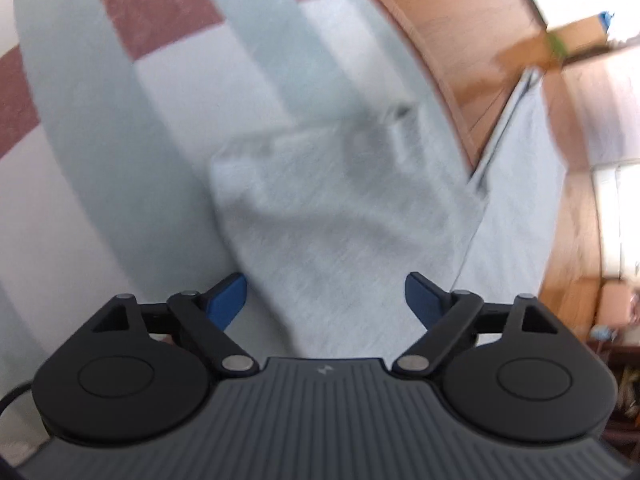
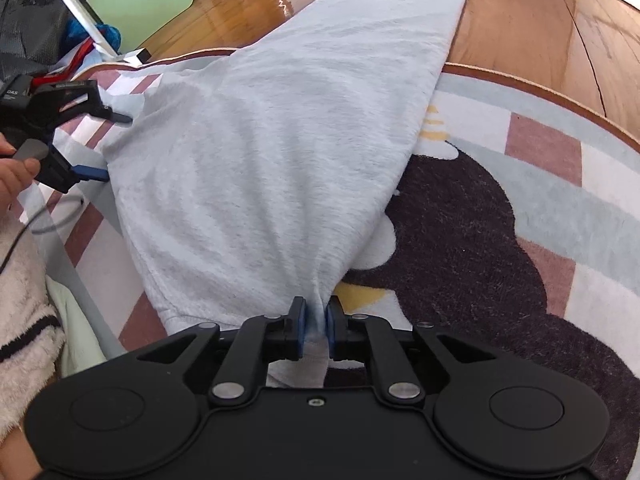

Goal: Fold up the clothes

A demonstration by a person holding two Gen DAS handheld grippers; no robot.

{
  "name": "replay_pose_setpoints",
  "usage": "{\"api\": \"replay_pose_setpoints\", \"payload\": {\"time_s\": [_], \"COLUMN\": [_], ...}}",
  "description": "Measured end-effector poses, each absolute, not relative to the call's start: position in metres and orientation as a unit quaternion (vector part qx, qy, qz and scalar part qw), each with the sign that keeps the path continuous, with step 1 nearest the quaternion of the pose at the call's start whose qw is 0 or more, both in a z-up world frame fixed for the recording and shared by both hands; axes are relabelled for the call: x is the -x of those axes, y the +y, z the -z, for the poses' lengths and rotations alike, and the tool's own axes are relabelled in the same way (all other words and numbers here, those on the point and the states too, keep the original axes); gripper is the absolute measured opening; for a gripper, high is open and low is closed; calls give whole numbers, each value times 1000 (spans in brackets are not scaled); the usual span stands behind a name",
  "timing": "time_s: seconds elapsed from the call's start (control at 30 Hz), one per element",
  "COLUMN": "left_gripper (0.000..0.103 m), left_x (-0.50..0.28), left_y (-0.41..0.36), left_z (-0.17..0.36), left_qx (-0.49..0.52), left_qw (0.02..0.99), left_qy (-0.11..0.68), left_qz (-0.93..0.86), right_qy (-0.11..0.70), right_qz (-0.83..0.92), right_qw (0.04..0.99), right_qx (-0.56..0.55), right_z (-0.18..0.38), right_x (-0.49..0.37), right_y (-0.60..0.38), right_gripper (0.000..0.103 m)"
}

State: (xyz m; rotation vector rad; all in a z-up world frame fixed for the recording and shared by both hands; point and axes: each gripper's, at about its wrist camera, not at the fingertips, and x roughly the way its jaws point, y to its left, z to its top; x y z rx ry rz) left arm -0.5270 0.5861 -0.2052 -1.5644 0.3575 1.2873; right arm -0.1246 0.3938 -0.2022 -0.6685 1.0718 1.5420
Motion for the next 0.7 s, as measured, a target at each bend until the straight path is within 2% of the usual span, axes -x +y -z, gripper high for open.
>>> {"api": "replay_pose_setpoints", "payload": {"time_s": [0.03, 0.1, 0.13, 0.17, 0.2, 0.47, 0.6, 0.7], "left_gripper": [85, 70, 42, 6, 3, 3, 3, 3], "left_x": [526, 522, 517, 513, 509, 482, 475, 445], "left_y": [590, 595, 596, 596, 597, 599, 592, 583], "left_z": [205, 200, 197, 195, 192, 171, 155, 137], "left_qx": [641, 606, 593, 581, 567, 478, 457, 453], "left_qw": [518, 532, 543, 553, 564, 621, 678, 754], "left_qy": [152, 160, 168, 177, 185, 225, 197, 179], "left_qz": [-545, -569, -570, -571, -571, -579, -542, -441], "right_qy": [453, 454, 454, 455, 455, 459, 459, 458], "right_qz": [-649, -649, -649, -649, -650, -650, -651, -653], "right_qw": [543, 544, 543, 543, 543, 542, 541, 539], "right_qx": [280, 278, 278, 277, 276, 272, 270, 270], "right_z": [202, 202, 203, 203, 203, 203, 204, 204], "right_x": [124, 124, 124, 123, 123, 120, 119, 118], "right_y": [394, 394, 393, 393, 393, 392, 391, 391], "right_gripper": [13, 14, 14, 14, 14, 14, 14, 14]}}
